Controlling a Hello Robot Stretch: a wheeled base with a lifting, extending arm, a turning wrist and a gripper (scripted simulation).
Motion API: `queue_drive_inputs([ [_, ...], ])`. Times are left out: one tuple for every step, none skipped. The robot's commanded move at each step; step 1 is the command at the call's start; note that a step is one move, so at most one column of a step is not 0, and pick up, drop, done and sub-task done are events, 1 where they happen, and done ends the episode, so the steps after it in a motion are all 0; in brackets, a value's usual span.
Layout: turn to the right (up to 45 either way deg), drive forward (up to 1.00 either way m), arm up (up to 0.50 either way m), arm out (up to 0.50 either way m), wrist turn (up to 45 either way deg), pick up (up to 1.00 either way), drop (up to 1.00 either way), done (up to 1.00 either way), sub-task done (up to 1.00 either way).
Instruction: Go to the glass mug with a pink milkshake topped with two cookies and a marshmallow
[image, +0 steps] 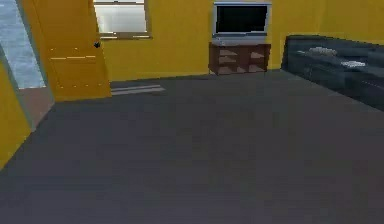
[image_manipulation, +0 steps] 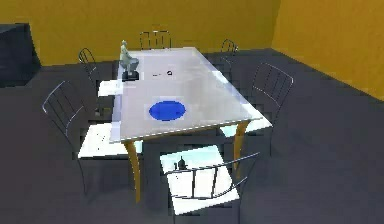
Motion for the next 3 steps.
queue_drive_inputs([
  [-33.0,0.00,0.00,0.00,0.0,0.00,0.00,0.00,0.00],
  [0.0,1.00,0.00,0.00,0.0,0.00,0.00,0.00,0.00],
  [0.0,1.00,0.00,0.00,0.0,0.00,0.00,0.00,0.00],
])
